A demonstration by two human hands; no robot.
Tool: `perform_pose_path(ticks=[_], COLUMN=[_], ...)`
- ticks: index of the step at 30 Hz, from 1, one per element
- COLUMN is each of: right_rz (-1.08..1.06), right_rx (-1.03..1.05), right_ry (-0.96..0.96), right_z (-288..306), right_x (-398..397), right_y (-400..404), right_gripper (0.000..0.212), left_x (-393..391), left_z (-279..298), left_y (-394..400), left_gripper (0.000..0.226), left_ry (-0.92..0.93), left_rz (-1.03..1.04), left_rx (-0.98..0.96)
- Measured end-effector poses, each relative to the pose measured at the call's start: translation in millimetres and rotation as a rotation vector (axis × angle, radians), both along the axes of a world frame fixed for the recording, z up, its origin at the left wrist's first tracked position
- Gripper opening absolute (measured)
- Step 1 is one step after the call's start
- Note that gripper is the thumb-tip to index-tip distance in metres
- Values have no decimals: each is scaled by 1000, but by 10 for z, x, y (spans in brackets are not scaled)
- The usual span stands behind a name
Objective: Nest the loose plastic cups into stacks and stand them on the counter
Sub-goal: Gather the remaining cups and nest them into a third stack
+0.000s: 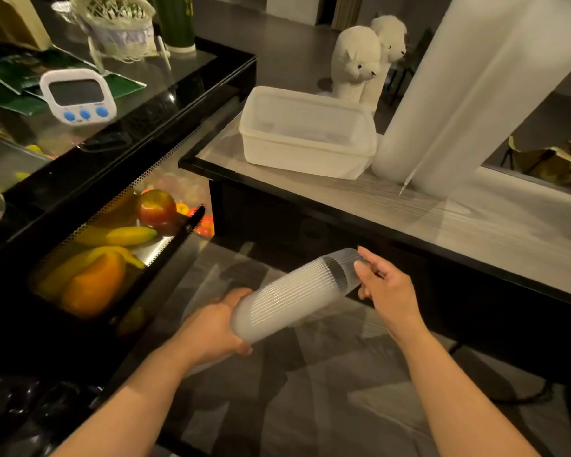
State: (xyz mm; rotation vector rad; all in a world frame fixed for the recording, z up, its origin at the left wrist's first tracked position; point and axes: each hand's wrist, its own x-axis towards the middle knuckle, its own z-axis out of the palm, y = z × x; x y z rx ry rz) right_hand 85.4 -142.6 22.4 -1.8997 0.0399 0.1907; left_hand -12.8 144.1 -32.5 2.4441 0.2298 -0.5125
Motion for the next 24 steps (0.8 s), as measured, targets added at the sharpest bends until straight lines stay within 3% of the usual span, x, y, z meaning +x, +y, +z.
perform_pose_path(ticks=[4, 10, 14, 16, 19, 21, 24], right_rz=[123, 75, -73, -148, -194, -160, 14], right_rx=[-210, -288, -195, -166, 140, 381, 398], right_ry=[-54, -103, -81, -34, 189, 348, 487], right_z=[-21, -10, 23, 40, 106, 165, 109], right_x=[5, 35, 25, 43, 67, 69, 106], right_y=[-10, 46, 81, 99, 132, 122, 88], right_gripper=[76, 53, 24, 28, 23, 15, 21], left_x=[-17, -26, -44, -49, -62, -64, -55], left_z=[56, 106, 117, 125, 117, 106, 97], left_y=[5, 48, 82, 101, 125, 141, 147], left_gripper=[109, 106, 106, 106, 107, 107, 107], left_ry=[-52, -71, -74, -66, -62, -61, -63], left_rz=[-6, -10, -11, -9, -9, -15, -25], left_rx=[-7, -5, -18, -25, -36, -53, -77])
